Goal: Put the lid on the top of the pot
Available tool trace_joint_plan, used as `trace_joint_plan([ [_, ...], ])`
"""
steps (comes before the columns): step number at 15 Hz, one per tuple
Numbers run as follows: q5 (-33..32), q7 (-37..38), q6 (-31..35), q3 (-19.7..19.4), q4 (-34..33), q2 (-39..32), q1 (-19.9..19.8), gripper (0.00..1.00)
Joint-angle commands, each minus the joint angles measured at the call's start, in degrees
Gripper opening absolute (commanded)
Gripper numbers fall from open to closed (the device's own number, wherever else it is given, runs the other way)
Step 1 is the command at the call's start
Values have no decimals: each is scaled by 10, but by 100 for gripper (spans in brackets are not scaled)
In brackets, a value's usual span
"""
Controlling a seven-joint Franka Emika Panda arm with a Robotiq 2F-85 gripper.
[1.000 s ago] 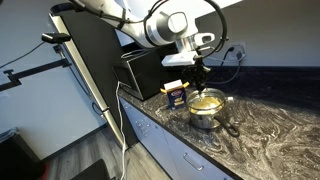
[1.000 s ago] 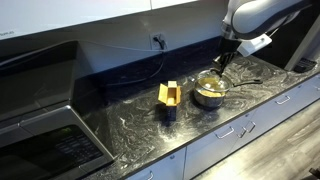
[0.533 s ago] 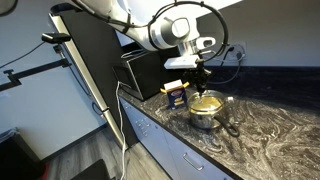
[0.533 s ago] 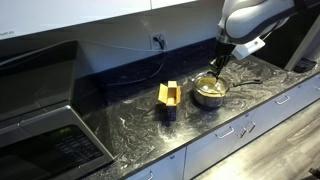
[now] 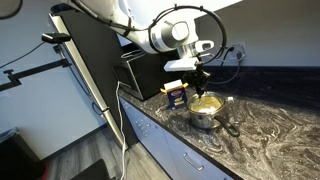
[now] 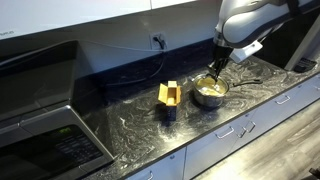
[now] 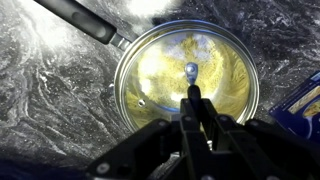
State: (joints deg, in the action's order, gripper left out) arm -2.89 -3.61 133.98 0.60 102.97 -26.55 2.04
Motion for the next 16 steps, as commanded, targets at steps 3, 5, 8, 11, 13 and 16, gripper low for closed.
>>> trace_joint_plan([
  [3, -24, 28, -7, -6, -14, -6, 10, 13],
  [5, -24, 30, -11, -6, -14, -6, 10, 40],
  [8, -27, 37, -16, -7, -11, 0, 11, 62],
  [11, -34, 48, -23, -12, -1, 17, 16, 84],
  [13, -50, 69, -26, -22, 9, 34, 23, 99],
  [16, -72, 82, -24, -27, 43, 82, 20, 100],
])
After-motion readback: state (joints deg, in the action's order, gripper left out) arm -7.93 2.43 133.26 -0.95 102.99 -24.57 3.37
